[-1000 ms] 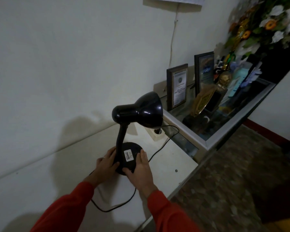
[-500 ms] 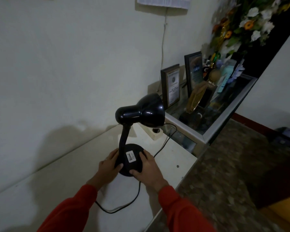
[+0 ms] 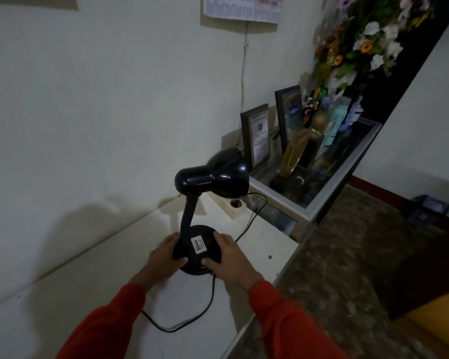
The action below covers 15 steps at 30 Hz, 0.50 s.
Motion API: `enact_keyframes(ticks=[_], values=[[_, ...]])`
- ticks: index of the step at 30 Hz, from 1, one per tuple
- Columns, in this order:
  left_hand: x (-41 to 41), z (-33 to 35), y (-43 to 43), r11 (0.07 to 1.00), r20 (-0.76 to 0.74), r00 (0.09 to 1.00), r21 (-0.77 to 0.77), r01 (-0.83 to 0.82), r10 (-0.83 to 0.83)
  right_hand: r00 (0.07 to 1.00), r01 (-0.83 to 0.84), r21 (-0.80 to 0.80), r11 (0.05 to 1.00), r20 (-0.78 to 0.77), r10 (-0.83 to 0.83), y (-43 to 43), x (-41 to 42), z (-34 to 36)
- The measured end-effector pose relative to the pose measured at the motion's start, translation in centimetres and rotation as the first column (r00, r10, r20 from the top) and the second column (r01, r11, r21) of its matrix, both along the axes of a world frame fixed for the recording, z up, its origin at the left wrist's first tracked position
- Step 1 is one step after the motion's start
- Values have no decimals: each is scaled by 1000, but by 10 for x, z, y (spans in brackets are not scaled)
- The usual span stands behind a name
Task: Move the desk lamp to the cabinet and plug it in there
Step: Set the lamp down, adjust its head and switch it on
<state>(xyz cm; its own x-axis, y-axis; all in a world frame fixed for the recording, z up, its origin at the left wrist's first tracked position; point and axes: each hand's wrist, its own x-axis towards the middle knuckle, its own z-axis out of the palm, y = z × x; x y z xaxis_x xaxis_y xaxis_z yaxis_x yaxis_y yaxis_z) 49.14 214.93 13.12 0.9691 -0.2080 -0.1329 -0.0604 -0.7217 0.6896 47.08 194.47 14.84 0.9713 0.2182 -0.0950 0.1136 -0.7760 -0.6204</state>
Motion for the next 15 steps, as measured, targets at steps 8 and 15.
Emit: enact_keyframes(ticks=[8, 15], values=[[-1, 127, -16, 711, 257, 951, -701, 60, 172, 901, 40, 779, 626, 243, -360, -24, 11, 125], [8, 169, -40, 856, 534, 829, -494, 150, 163, 910, -114, 583, 804, 387, -151, -19, 32, 184]])
